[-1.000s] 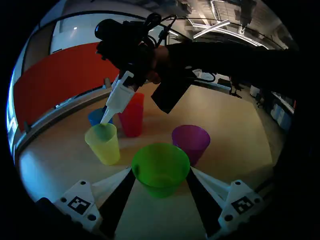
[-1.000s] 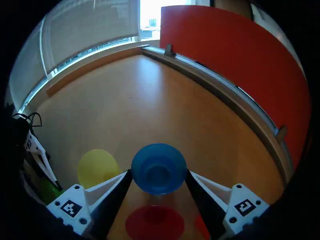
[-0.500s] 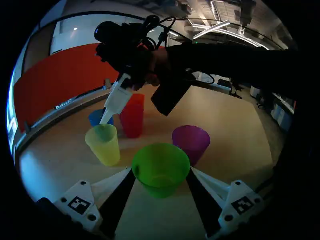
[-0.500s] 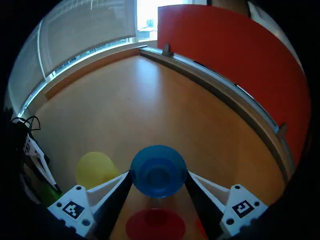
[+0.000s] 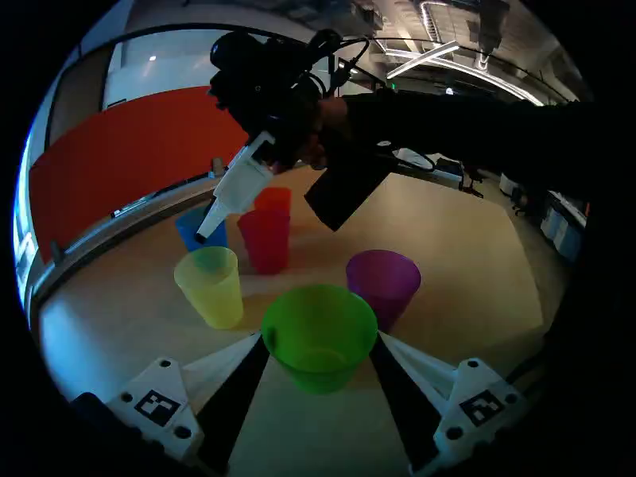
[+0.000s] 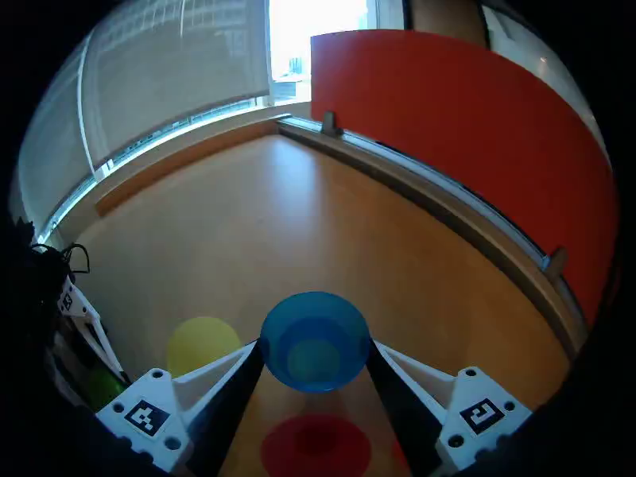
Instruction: Pour water
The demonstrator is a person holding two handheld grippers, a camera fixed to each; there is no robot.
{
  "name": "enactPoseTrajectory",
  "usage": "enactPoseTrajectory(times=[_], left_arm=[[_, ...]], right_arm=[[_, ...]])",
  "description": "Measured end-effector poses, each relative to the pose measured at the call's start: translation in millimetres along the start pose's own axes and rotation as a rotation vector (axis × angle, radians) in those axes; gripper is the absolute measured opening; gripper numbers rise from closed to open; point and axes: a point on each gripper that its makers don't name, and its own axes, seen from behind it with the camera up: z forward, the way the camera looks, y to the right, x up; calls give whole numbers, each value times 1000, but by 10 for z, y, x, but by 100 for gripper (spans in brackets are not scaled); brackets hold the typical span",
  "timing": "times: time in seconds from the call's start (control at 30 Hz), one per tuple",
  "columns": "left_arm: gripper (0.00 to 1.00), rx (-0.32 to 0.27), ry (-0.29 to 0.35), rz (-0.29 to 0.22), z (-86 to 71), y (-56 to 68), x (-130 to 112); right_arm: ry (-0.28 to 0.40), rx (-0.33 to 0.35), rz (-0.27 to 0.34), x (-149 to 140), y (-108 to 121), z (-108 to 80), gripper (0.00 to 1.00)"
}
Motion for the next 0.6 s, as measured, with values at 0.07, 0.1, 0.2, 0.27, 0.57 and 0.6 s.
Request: enactPoseTrajectory(times=[0.07, 0.1, 0.2, 0.27, 0.57, 0.6], left_arm=[[86, 3, 1, 0, -6, -8, 3], [86, 5, 2, -1, -11, -13, 6], [86, 12, 5, -2, -27, -28, 15], [86, 16, 6, -3, -36, -38, 22], [86, 37, 17, -5, -77, -49, 76], [86, 38, 19, -5, -81, -48, 88]], right_arm=[[23, -3, -1, 40, -7, -43, 91], [36, -4, -2, 62, -12, -68, 91], [75, -8, -3, 119, -28, -143, 91], [100, -10, -1, 152, -38, -195, 91], [219, -20, 8, 297, -118, -525, 91], [235, -24, 6, 315, -133, -574, 91]])
